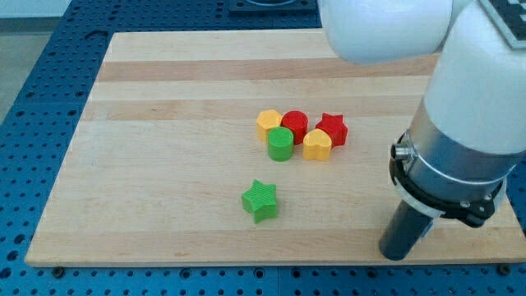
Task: Push the blue triangle towards the bottom right corner
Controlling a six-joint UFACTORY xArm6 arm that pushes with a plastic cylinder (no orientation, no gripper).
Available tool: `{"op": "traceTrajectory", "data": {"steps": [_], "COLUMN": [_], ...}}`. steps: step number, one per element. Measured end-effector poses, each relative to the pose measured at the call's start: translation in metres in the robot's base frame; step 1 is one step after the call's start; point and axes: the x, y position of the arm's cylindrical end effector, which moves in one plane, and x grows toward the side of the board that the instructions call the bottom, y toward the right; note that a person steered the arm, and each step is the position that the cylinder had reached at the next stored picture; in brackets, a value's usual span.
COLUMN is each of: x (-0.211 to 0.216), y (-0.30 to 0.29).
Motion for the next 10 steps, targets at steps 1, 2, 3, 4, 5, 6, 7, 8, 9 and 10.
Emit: {"op": "traceTrajectory", "data": {"steps": [1, 2, 3, 4, 5, 6, 7, 8, 9, 10], "x": [-0.002, -0.002, -0.022, -0.024, -0.024, -0.038, -0.06, -0.061, -0.061, -0.05], "y": [0.0, 0.0, 0.001, -0.006, -0.035, -0.031, -0.02, -0.02, -0.013, 0.007]}}
